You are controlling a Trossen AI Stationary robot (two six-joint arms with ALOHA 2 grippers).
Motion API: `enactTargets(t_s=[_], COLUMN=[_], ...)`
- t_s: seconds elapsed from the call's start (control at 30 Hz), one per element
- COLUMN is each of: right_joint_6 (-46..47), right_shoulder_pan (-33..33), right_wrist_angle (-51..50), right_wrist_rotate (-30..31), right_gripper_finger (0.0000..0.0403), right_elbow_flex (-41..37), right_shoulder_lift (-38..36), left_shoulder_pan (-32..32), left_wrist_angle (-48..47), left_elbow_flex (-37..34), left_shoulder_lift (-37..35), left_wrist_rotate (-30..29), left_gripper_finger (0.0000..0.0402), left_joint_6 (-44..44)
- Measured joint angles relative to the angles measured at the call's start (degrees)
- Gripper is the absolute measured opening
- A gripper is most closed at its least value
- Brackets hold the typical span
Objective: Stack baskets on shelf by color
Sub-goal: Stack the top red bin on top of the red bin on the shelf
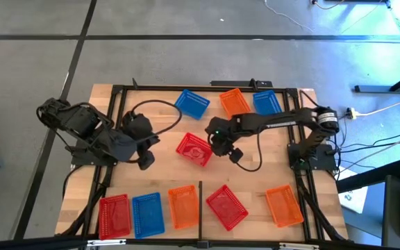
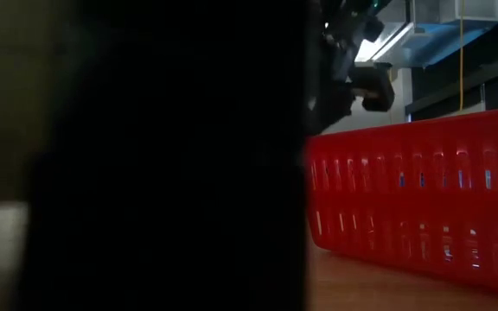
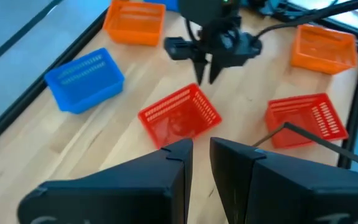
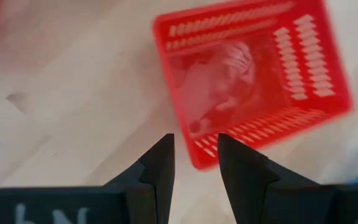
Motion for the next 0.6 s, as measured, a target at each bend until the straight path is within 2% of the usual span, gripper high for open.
enactTargets(t_s=[0.2,0.6], right_joint_6=[-3.6,-3.4], right_shoulder_pan=[0.2,0.1], right_wrist_angle=[0.7,6.0], right_wrist_rotate=[-1.3,-1.1], right_gripper_finger=[0.0122,0.0122], right_elbow_flex=[0.0,0.0], right_shoulder_lift=[3.5,10.4], left_shoulder_pan=[1.1,1.5], left_wrist_angle=[-1.6,-1.6], left_elbow_flex=[0.0,0.0], left_shoulder_lift=[0.6,0.6], left_wrist_rotate=[-0.1,0.0], left_gripper_finger=[0.0047,0.0047], left_joint_6=[-2.6,-2.7])
